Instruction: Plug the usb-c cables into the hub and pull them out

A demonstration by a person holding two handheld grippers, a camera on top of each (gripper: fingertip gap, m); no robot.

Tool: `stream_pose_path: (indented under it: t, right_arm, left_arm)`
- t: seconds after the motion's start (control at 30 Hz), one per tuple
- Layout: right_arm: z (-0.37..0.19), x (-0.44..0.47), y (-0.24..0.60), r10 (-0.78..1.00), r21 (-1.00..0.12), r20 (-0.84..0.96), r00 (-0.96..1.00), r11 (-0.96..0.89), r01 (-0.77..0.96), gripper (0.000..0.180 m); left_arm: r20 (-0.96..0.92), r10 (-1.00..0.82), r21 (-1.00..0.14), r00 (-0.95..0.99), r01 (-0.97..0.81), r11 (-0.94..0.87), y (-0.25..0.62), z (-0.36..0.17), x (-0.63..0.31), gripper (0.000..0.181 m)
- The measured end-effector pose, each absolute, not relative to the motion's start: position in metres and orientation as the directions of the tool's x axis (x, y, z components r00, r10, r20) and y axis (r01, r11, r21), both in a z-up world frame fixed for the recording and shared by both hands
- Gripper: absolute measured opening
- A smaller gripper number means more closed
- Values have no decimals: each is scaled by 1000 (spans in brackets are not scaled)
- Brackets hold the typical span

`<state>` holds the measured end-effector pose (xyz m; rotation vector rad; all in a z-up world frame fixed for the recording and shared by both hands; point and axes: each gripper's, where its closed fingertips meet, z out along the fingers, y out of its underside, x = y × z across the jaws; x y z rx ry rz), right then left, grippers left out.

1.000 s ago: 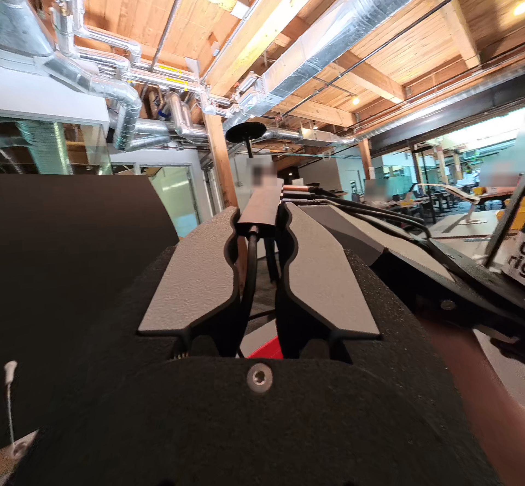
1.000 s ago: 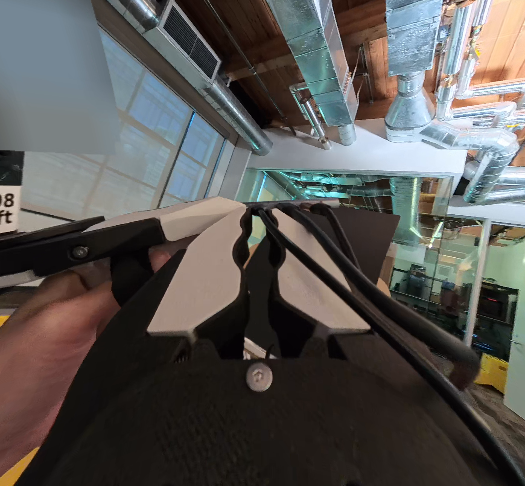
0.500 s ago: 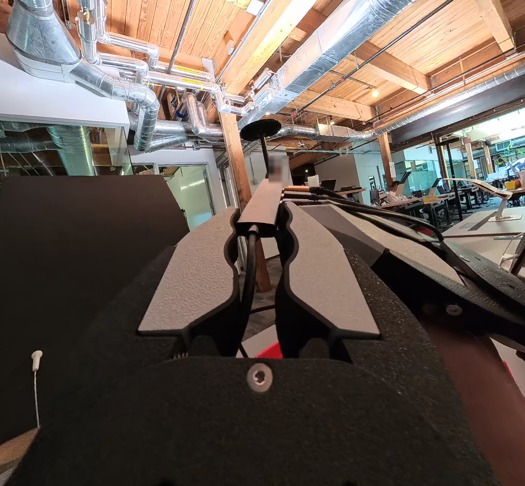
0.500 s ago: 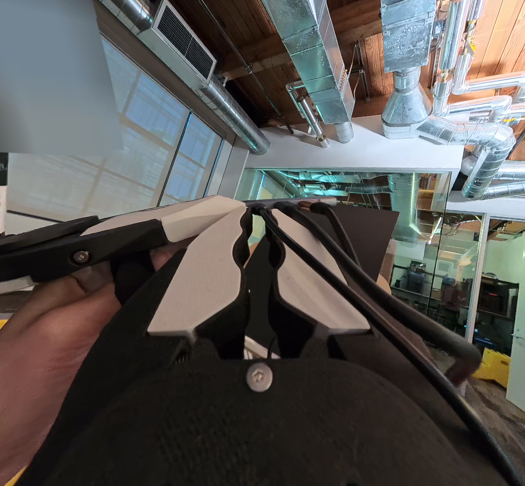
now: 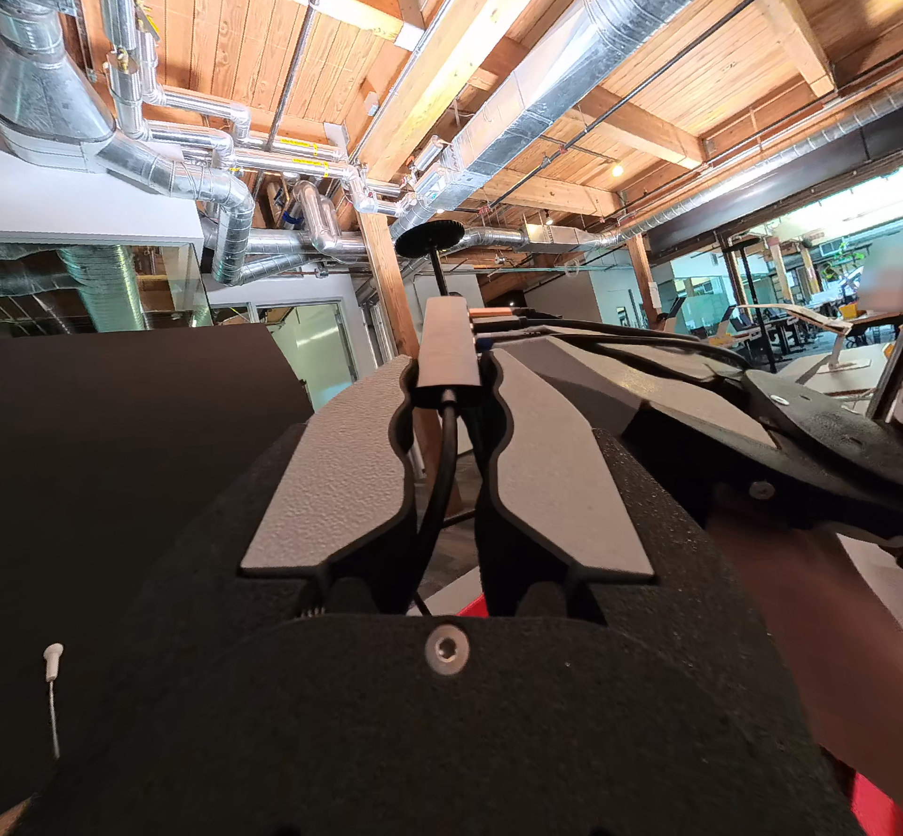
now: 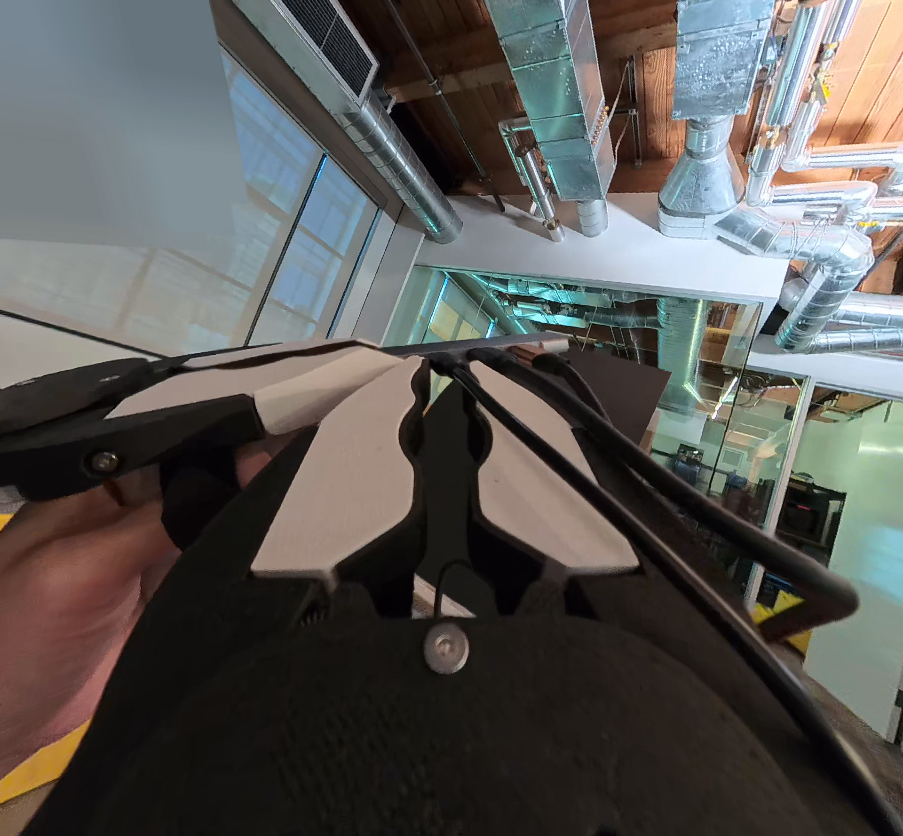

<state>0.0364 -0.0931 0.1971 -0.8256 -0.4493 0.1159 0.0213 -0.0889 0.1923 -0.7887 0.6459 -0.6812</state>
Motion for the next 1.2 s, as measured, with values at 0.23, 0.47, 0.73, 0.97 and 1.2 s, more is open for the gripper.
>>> stream_pose_path:
  t: [0.23, 0.47, 0.73, 0.97, 1.2]
  right_arm:
    - [196, 39, -98, 316, -725, 318, 894, 689, 14, 16]
    - [200, 41, -105, 197, -677, 379, 904, 725, 125, 15]
    - [202, 39, -108, 126, -666, 404, 906, 719, 197, 16]
    - [202, 37, -108, 347, -713, 344, 873, 701, 2, 11]
    - [225, 51, -140, 4, -567, 419, 908, 782, 259, 9]
  left_arm:
    - [-271, -733, -799, 624, 280, 533, -90, 191, 25, 24]
    - [-202, -788, -806, 581, 359, 471, -95, 195, 26, 25]
    - [-195, -799, -817, 569, 358, 453, -96, 197, 25, 25]
    - [-199, -836, -827, 511, 371, 423, -95, 197, 23, 25]
    - [45, -754, -874, 655, 392, 289, -31, 187, -23, 24]
